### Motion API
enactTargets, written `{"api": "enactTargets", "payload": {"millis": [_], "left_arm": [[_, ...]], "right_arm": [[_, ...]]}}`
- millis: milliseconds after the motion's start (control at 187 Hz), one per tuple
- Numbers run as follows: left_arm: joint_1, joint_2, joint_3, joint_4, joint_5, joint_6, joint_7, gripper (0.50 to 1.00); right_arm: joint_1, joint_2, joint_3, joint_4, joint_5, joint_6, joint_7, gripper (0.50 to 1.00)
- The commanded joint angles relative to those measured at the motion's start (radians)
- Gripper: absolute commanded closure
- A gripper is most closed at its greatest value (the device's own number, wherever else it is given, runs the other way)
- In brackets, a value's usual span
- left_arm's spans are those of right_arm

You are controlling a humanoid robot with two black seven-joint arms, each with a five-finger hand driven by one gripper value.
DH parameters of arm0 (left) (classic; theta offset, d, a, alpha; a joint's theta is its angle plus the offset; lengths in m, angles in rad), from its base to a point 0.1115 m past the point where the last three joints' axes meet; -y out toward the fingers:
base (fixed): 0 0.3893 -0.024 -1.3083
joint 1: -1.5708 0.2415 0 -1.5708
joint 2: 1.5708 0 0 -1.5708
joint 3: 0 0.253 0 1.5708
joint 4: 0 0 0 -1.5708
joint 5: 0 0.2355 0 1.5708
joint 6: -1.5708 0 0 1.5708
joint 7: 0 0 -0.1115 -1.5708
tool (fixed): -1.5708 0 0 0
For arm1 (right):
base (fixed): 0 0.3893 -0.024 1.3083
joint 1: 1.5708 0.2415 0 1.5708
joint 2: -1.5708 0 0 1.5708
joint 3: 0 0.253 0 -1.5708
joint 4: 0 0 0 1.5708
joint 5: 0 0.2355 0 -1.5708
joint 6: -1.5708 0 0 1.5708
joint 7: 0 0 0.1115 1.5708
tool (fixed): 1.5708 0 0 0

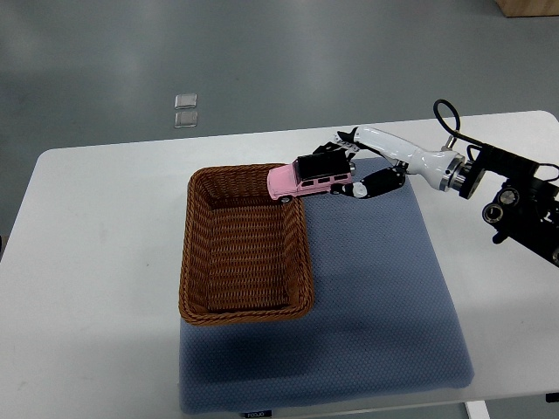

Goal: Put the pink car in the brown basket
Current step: 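Lift the car with the right hand and carry it over the basket, then lower the car into the basket and open the right hand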

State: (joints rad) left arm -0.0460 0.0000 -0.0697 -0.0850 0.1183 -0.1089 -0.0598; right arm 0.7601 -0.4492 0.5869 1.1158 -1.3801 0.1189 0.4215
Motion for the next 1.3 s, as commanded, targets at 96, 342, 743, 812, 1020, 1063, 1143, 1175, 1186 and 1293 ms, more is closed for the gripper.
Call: {"api": "enactTargets", "payload": {"millis": [96,342,743,812,1020,1063,1143,1175,1186,1293], "left_arm": [[0.000,0.000,0.001,-0.002,0.000,0.000,0.000,0.500],[0.000,0.000,-0.001,-0.001,0.000,0.000,0.000,0.500],[0.000,0.000,-0.002,-0.001,0.000,0.000,0.000,0.500],[0.000,0.000,-0.002,-0.001,0.000,0.000,0.000,0.500],[0.000,0.000,-0.004,0.002,0.000,0.000,0.000,0.500],[0.000,0.000,-0.004,0.002,0.000,0.000,0.000,0.500],[0.000,0.000,-0.004,0.002,0.000,0.000,0.000,0.500],[0.000,0.000,-0.004,0.002,0.000,0.000,0.000,0.500],[0.000,0.000,-0.004,0.001,0.000,0.000,0.000,0.500],[0.000,0.000,-0.004,0.002,0.000,0.000,0.000,0.500]], "right_arm": [[0.128,0.122,-0.148,-0.071,0.004,0.002,0.000,1.000],[0.156,0.267,-0.179,-0.186,-0.002,0.008,-0.003,1.000],[0.133,0.273,-0.210,-0.226,-0.002,-0.027,-0.012,0.844],[0.131,0.273,-0.211,-0.228,-0.002,-0.034,-0.012,0.785],[0.107,0.271,-0.208,-0.228,0.001,-0.058,-0.012,0.626],[0.099,0.268,-0.207,-0.226,0.003,-0.058,-0.012,0.599],[0.084,0.262,-0.191,-0.226,0.003,-0.058,-0.012,0.597],[0.079,0.259,-0.187,-0.226,0.003,-0.059,-0.012,0.597],[0.079,0.257,-0.185,-0.226,0.004,-0.061,-0.012,0.597],[0.062,0.253,-0.102,-0.226,0.009,-0.061,-0.013,0.597]]}}
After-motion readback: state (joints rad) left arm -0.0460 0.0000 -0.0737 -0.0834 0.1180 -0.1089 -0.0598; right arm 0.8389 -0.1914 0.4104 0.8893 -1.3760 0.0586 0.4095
